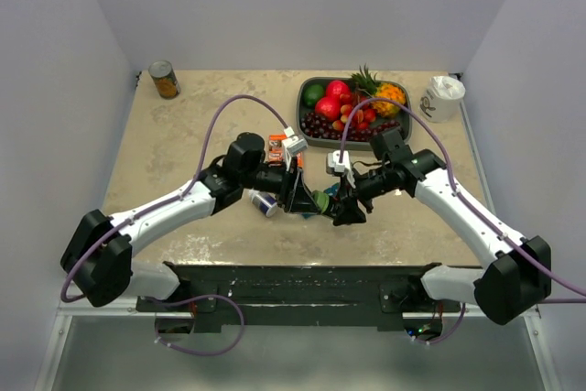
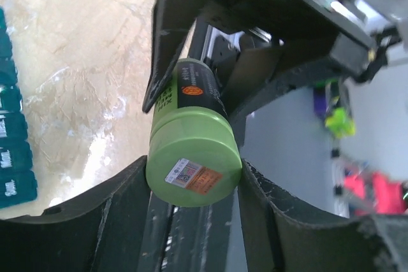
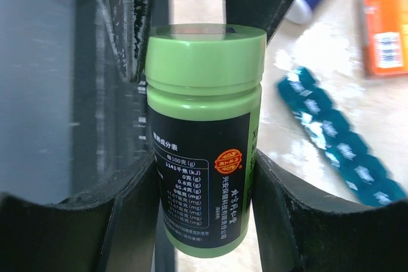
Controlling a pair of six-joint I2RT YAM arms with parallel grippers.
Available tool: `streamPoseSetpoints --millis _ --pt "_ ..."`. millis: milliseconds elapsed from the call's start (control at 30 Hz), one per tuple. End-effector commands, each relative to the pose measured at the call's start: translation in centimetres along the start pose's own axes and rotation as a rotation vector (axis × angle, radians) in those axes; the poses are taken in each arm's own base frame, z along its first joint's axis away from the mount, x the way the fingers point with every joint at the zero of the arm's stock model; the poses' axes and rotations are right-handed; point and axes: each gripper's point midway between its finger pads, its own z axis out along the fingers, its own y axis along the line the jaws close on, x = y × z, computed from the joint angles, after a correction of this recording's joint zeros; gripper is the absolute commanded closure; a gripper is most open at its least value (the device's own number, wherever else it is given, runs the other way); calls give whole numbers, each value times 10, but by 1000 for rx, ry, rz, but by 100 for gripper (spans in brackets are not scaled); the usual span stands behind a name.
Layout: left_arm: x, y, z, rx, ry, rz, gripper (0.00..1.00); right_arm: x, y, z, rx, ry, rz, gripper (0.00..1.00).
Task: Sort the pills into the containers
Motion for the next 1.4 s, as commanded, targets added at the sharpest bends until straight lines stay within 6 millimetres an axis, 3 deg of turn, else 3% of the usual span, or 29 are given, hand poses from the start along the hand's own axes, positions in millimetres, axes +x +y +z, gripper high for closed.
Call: streamPoseSetpoints --millis 0,67,200,300,333,500,533,633,867,1100,1233,1367 --pt "16 -16 -8 119 127 326 78 -57 36 -2 -236 -229 -71 100" --pt "17 -10 -12 87 148 419 72 -58 43 0 -297 -257 -25 100" --pt "-2 -5 -15 19 122 546 58 -60 46 4 -360 -286 35 100" --pt "-14 -2 -16 -26 85 570 44 -59 44 7 -367 -286 48 100" --pt "-16 -2 -16 -41 73 571 35 -59 43 7 -363 -284 42 100" --pt "-36 -17 -29 -64 -45 565 12 -54 40 7 -314 -260 7 100" --pt "-42 -26 -36 -57 -80 562 1 -52 37 7 -295 -252 -1 100" --pt "-43 -39 -43 -26 -122 565 1 -50 36 7 -274 -240 -16 100" --pt "-34 -41 -59 -65 -141 528 1 -44 30 5 -232 -200 -59 100" --pt "-46 -51 -86 -162 -294 457 1 -39 23 0 -149 -160 -131 100" --pt "-60 -47 -110 -286 -454 322 1 -37 15 -5 -73 -130 -183 100" --pt "-66 -37 -112 -304 -552 129 1 -36 -3 -13 53 -87 -231 100"
